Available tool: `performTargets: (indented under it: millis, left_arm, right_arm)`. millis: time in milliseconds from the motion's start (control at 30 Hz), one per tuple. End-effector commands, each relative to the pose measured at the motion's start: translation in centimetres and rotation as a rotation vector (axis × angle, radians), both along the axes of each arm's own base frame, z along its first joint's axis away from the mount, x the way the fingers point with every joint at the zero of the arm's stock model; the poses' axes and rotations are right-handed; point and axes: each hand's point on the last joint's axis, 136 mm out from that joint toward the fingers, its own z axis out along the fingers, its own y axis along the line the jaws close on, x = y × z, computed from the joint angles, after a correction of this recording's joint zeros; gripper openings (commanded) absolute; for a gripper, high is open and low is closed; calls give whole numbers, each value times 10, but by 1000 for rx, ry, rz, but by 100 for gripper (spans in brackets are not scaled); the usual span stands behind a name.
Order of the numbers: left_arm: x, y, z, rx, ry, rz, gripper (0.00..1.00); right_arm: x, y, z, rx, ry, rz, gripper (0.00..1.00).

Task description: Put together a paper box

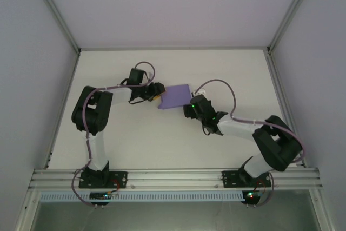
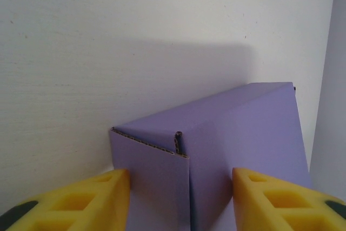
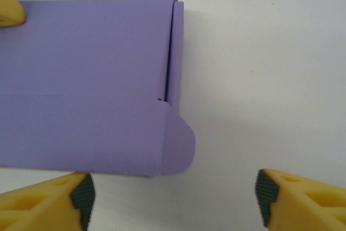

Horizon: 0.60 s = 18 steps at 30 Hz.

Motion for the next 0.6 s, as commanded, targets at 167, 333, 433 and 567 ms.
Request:
performTargets:
  millis: [167, 333, 433, 567]
  left_arm:
    - [-18, 21, -51, 64, 134, 25, 34]
    - [-25, 29, -60, 34, 137, 31, 23]
    - [-27, 29, -60, -10, 132, 22, 22]
    - [-26, 31, -59, -103, 124, 33, 22]
  right_arm:
    - [-18, -31, 10, 83, 64, -43, 99]
    - [-11, -29, 22, 237, 136, 2, 99]
    - [-2, -14, 34, 346, 192, 79, 99]
    - [12, 1, 45, 478, 283, 89, 99]
